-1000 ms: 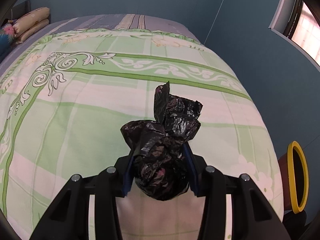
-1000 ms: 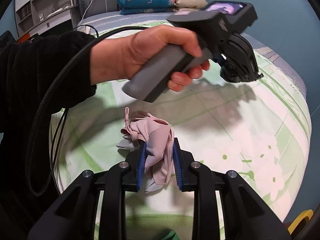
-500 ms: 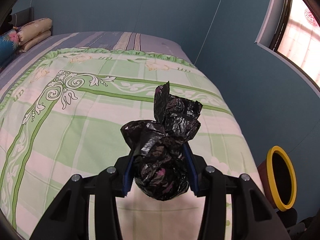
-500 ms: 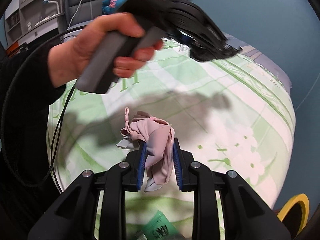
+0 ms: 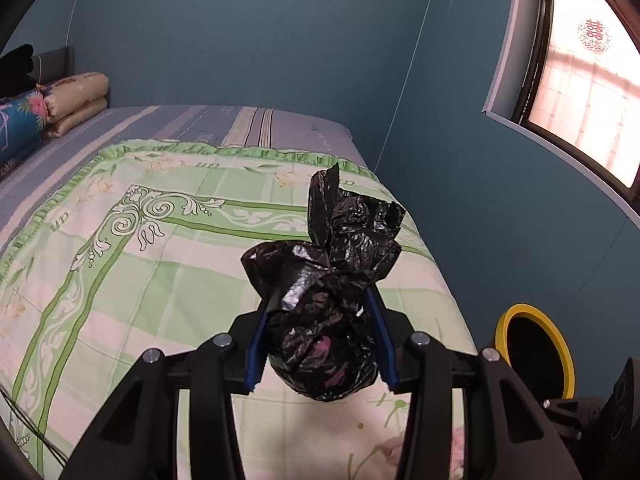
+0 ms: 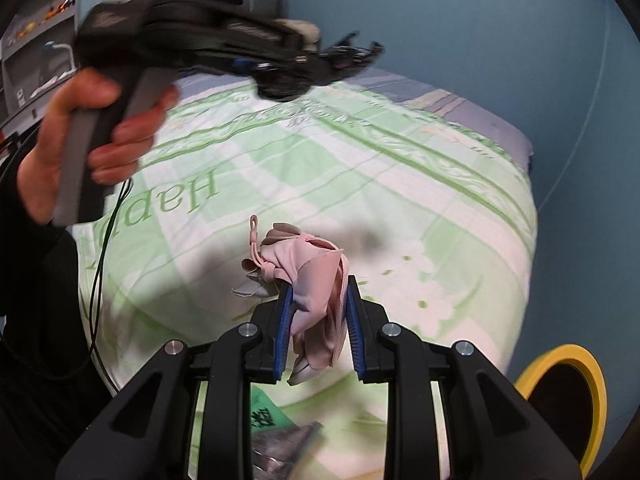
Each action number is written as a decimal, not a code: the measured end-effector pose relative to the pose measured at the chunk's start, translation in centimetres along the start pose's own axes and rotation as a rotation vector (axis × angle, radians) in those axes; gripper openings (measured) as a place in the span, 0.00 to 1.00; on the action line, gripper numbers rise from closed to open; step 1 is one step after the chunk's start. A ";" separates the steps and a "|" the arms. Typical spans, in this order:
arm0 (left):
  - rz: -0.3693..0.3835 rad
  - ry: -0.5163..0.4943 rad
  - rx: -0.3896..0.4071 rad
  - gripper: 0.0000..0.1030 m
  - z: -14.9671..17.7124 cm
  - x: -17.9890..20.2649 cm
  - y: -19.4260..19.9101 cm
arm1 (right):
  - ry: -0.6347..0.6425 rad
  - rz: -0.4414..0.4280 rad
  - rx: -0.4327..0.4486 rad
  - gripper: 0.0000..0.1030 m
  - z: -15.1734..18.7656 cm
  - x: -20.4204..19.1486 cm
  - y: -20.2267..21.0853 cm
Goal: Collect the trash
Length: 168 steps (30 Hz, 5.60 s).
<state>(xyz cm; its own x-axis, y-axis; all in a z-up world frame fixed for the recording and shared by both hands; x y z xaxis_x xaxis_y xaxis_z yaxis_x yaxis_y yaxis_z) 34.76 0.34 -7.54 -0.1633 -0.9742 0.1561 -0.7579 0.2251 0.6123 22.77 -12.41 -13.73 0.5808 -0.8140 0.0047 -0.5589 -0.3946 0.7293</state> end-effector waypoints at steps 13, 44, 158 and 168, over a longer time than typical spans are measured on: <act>0.036 -0.061 0.101 0.40 -0.1 5.2 6.0 | -0.092 0.120 0.120 0.23 -0.1 4.6 6.1; 0.185 -0.212 0.186 0.41 0.7 17.8 11.1 | -0.291 0.370 0.353 0.23 3.5 13.7 18.5; 0.294 -0.274 -0.144 0.67 9.0 34.0 -4.2 | -0.696 0.563 0.311 0.37 15.9 25.5 22.0; 0.252 -0.247 -0.070 0.67 6.6 30.5 -1.0 | -0.651 0.543 0.332 0.38 12.9 23.3 22.3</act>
<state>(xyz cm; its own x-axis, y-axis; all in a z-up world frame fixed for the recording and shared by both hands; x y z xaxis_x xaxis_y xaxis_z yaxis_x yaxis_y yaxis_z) 26.42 -29.75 -8.49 -0.4941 -0.8607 0.1224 -0.6305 0.4517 0.6312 16.23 -45.69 -6.15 -0.2049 -0.9638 -0.1706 -0.8582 0.0932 0.5048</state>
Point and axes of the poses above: each gripper's, at about its wrist camera, not at the fingertips, and y roughly against the way its jaws point, x to its right, z to its underside, the point moved 6 cm from there along -y, roughly the way its jaws point, and after that the axes turned 10 degrees about -z, right-handed, at the moved point
